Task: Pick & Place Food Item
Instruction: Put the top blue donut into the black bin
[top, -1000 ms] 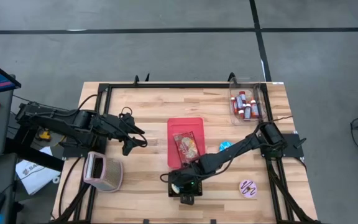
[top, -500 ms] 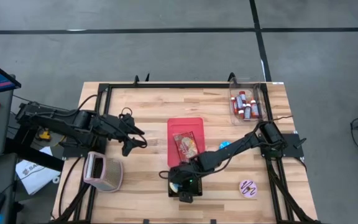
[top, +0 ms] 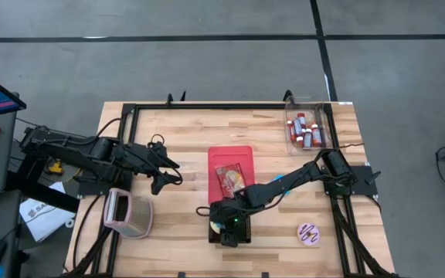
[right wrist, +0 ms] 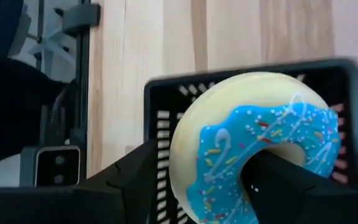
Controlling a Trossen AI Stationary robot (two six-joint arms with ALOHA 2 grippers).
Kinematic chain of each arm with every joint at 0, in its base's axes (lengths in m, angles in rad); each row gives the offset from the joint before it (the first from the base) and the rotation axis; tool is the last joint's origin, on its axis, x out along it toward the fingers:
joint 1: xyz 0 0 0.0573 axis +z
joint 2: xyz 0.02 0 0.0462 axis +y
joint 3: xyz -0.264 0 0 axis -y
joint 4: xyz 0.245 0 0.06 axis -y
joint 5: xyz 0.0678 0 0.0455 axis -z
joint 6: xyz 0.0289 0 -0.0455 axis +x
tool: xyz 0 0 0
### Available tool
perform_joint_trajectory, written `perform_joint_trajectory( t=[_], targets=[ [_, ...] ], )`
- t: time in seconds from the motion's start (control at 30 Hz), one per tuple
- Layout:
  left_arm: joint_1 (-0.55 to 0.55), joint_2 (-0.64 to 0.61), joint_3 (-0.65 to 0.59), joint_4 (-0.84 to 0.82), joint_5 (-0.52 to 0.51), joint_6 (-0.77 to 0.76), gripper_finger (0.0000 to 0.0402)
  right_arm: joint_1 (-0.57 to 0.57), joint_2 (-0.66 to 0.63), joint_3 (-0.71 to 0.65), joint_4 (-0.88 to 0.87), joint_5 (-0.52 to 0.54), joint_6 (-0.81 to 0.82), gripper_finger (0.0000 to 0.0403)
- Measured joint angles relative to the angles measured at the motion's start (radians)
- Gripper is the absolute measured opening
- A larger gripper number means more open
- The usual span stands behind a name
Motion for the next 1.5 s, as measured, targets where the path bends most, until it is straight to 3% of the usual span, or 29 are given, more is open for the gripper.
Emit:
perform_joint_trajectory(
  t=[0.63,1.07,1.17,1.5],
  targets=[
    [0.0,0.0,0.0,0.0,-0.003,-0.026,0.026,-0.003,0.0,0.013,0.02,-0.105,0.012,0.021],
    [-0.007,0.0,0.0,0.0,0.001,-0.031,0.026,-0.01,0.003,0.039,0.019,-0.063,0.056,0.021],
    [-0.015,0.0,0.0,0.0,0.001,-0.031,0.026,0.001,-0.004,0.045,-0.029,0.006,0.013,0.021],
    [-0.042,0.001,0.0,-0.001,-0.009,-0.052,0.026,-0.005,0.0,0.042,-0.049,-0.015,0.032,0.021]
  ],
)
